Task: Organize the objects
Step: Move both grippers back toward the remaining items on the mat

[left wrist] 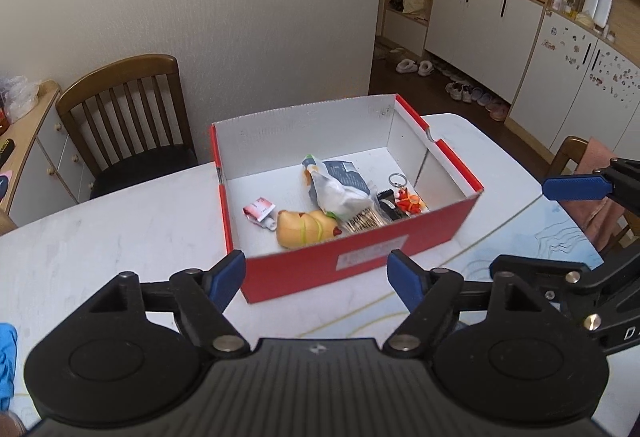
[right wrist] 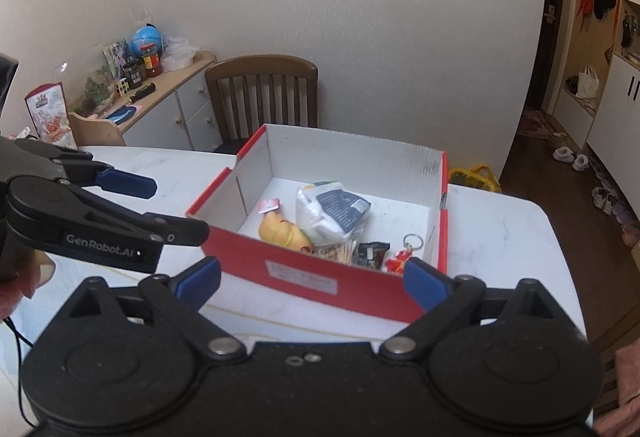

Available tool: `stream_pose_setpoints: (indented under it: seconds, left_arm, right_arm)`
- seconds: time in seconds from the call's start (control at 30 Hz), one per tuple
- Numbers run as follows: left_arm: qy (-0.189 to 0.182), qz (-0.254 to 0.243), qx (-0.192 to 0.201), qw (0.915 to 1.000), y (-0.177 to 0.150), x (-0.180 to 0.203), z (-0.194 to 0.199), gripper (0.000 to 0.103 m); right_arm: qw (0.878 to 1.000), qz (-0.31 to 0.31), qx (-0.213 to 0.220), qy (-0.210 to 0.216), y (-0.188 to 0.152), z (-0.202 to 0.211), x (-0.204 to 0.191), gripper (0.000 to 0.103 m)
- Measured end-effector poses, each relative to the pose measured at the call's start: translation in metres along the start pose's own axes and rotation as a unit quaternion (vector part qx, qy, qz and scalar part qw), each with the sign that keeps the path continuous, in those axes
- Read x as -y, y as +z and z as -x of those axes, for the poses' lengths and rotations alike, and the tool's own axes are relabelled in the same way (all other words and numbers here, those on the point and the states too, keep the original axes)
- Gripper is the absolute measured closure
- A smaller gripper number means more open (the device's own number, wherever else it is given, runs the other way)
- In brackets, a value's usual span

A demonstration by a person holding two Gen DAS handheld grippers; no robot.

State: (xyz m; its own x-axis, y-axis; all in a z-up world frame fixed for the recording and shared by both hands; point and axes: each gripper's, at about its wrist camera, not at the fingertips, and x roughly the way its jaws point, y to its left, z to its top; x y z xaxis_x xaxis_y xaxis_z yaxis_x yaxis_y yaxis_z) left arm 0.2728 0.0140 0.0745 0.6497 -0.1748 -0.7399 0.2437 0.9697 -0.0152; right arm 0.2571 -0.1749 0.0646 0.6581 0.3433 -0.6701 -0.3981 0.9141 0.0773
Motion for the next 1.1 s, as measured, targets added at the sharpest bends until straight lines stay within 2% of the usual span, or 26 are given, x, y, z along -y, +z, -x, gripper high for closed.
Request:
stream_pose_setpoints:
  seconds: [0.2,0.3,0.5,0.63,0.83,1.1]
  left_arm:
    - [-0.014,0.008,0.008,0.9998,-0.028,0.000,0.021,0.019]
    - [-0.019,0.016,0.008,0.9997,-0.042,-0.001,0.029,0.010]
    - [-0.017,0.022,0.009,0.9996,-0.075,0.000,0.037,0.002]
    - [-0.018,0.031,0.005,0.9993,-0.100,0.002,0.037,0.001]
    - [-0.016,0.051,-0.023,0.9983,-0.137,0.005,0.024,0.001]
    - [0.005,0.019,-0.061,0.9979,-0.174,0.014,-0.003,0.001]
  right_arm:
    - [0.999,0.013,0.023,-0.022,-0.022,0.023,-0.008,0.003]
    - [1.000,0.006,0.020,-0.022,-0.032,0.030,-0.007,0.003]
    - [1.000,-0.003,0.011,-0.022,-0.054,0.042,-0.009,0.003]
    - [1.000,-0.008,0.004,-0.030,-0.072,0.046,-0.012,0.003]
    - [0.998,-0.041,-0.020,-0.040,-0.104,0.043,-0.007,0.005]
    - [0.994,-0.066,-0.059,-0.063,-0.143,0.031,0.005,0.007]
